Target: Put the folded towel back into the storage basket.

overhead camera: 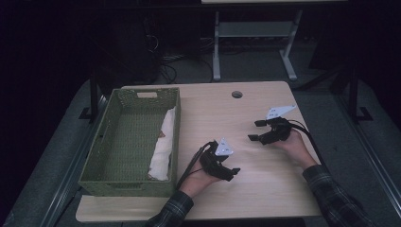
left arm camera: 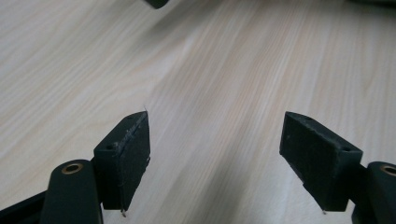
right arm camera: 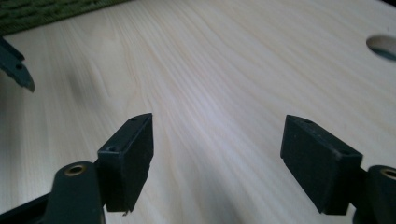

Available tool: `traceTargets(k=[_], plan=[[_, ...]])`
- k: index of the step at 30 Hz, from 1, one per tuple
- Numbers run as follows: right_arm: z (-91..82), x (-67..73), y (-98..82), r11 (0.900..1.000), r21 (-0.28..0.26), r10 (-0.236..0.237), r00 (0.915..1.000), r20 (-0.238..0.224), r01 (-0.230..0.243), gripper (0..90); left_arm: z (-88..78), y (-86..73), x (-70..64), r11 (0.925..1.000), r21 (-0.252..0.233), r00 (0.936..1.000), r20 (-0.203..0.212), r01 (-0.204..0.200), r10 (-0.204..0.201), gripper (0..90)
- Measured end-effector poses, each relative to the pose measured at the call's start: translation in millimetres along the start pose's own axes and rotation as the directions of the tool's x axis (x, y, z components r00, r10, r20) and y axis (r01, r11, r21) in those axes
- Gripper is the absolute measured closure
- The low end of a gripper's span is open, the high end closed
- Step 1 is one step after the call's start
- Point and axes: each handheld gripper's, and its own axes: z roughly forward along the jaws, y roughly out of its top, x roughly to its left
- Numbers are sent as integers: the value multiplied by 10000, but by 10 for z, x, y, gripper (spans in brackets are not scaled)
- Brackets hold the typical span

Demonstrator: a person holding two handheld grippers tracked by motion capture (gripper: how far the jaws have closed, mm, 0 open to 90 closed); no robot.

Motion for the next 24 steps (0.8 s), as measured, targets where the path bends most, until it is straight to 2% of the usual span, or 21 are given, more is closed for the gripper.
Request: traceTargets(k=[4, 8, 11, 13, 18, 21, 24], plan=[[-7, 19, -97, 9998, 140, 166, 9996, 233, -170, 242, 48, -58, 2, 9999, 159, 10000, -93, -29, 31, 225], [-44, 47, -270, 9988, 112, 462, 9978, 469, -467, 226, 100, -104, 0, 9993, 361, 9999, -122, -79, 84, 214], [-52, 58, -361, 9968, 258, 740, 9947, 720, -761, 217, 158, -155, -3, 9974, 718, 9997, -221, -66, 82, 197], [-49, 58, -405, 9965, 392, 706, 9933, 911, -745, 215, 178, -171, 2, 9946, 1010, 9992, -284, -248, 278, 180], [-5, 64, -474, 9938, 675, 812, 9907, 1094, -889, 203, 187, -230, 43, 9980, 629, 10000, -77, 49, -44, 161], [7, 81, -472, 9939, 717, 751, 9903, 1172, -838, 201, 184, -277, 58, 9996, 287, 10000, -1, -52, 52, 148], [9, 80, -473, 9940, 712, 742, 9903, 1176, -829, 198, 182, -278, 58, 9996, 293, 10000, 1, -46, 46, 147]])
